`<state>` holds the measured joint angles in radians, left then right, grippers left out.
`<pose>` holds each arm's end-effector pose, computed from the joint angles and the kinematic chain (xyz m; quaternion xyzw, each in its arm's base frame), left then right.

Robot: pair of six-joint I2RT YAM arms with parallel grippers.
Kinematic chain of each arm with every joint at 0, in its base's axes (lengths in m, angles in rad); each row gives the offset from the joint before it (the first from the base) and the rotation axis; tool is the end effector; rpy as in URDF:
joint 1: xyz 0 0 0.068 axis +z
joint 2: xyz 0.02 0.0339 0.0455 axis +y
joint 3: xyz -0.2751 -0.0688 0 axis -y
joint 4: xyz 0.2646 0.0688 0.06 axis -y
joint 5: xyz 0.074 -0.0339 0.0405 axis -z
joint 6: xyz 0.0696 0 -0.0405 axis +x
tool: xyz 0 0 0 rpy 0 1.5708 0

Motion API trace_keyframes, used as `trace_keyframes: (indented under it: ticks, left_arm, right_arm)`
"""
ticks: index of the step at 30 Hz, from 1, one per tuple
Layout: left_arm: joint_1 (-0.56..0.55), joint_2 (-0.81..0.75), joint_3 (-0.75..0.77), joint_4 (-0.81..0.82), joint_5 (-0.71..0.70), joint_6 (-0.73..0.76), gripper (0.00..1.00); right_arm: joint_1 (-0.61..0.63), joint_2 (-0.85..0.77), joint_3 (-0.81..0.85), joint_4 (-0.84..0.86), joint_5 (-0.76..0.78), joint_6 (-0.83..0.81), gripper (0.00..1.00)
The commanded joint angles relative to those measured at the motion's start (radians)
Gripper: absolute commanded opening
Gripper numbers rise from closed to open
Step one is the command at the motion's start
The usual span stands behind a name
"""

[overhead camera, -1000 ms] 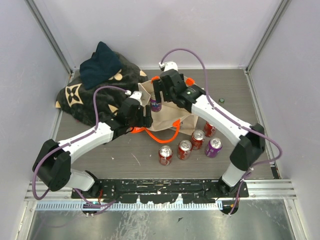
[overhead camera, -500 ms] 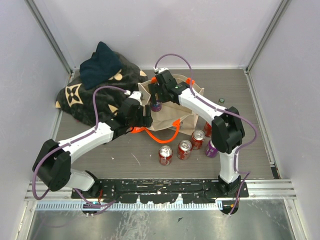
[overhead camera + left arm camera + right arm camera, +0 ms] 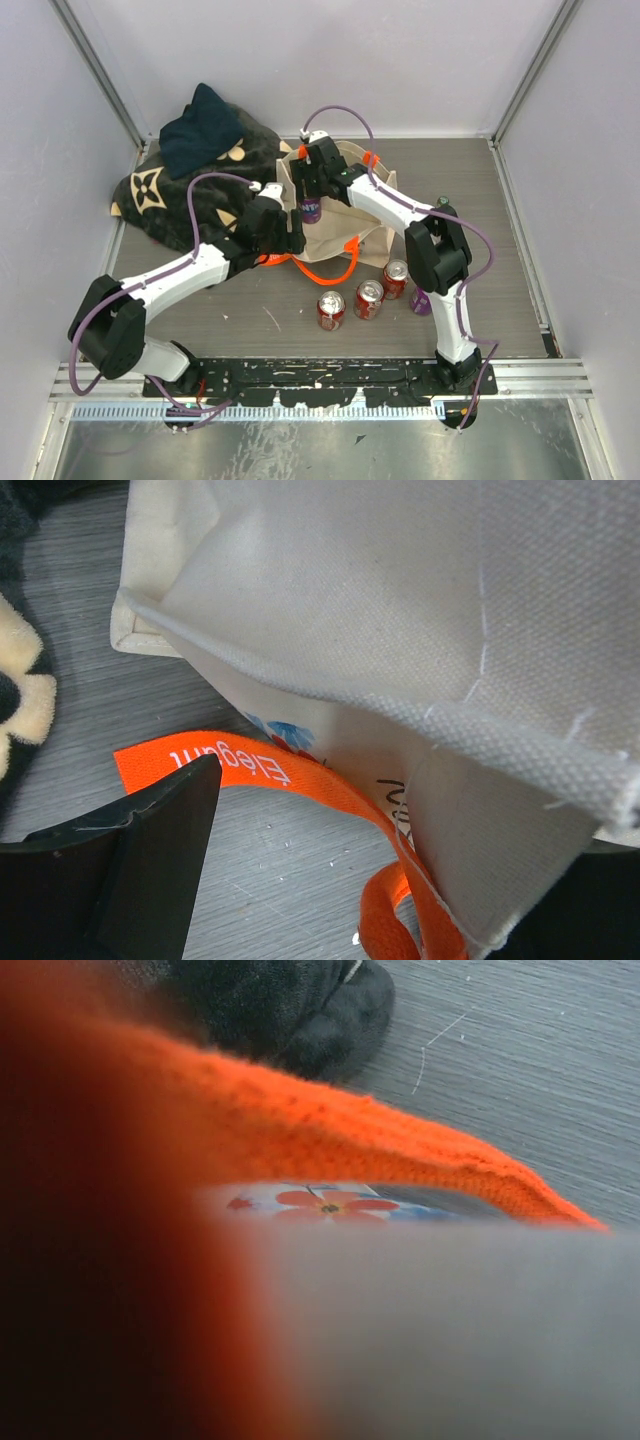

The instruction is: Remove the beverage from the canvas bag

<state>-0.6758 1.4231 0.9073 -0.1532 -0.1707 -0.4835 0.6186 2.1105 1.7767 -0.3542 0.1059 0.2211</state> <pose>0.2814 -0.2104 0.2189 0.0491 0.8962 -0.1736 0.4053 0.4455 0.3081 0.2286 -0.1561 0.8896 0.1302 0.4091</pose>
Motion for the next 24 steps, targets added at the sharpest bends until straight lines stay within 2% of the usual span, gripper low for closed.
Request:
trace_keyframes:
  ticks: [1, 3, 5, 12, 16, 18, 20, 22, 23, 24]
  left_arm:
    - [0.004, 0.026, 0.004, 0.006, -0.009, -0.007, 0.84]
    - [0.004, 0.032, 0.007, 0.007, -0.007, -0.009, 0.83]
    - [0.004, 0.034, 0.011, 0.007, -0.01, -0.008, 0.83]
    - [0.004, 0.04, 0.026, 0.007, -0.013, -0.001, 0.84]
    - [0.005, 0.045, 0.032, 0.004, -0.012, 0.002, 0.84]
    - [0.005, 0.044, 0.031, 0.004, -0.011, 0.002, 0.84]
    - [0.005, 0.046, 0.034, 0.004, -0.01, 0.001, 0.84]
    - [0.005, 0.047, 0.034, 0.003, -0.013, 0.002, 0.84]
    - [0.005, 0.047, 0.036, 0.003, -0.013, 0.002, 0.84]
    - [0.005, 0.049, 0.038, 0.003, -0.014, 0.002, 0.84]
  right_arm:
    - [0.004, 0.047, 0.009, -0.001, -0.038, 0.017, 0.73]
    - [0.004, 0.055, 0.002, -0.007, -0.038, 0.02, 0.68]
    - [0.004, 0.059, -0.001, -0.025, -0.038, 0.022, 0.67]
    - [0.014, 0.028, -0.092, -0.048, -0.02, 0.024, 0.86]
    - [0.021, 0.001, -0.149, -0.03, 0.001, 0.021, 0.88]
    - [0.02, -0.003, -0.158, -0.025, 0.012, 0.02, 0.85]
    - [0.021, -0.004, -0.154, -0.024, 0.022, 0.02, 0.75]
    - [0.022, -0.003, -0.145, -0.022, 0.026, 0.018, 0.5]
    - [0.021, -0.004, -0.14, -0.023, 0.023, 0.014, 0.3]
    - [0.023, -0.008, -0.135, -0.026, 0.03, 0.01, 0.04]
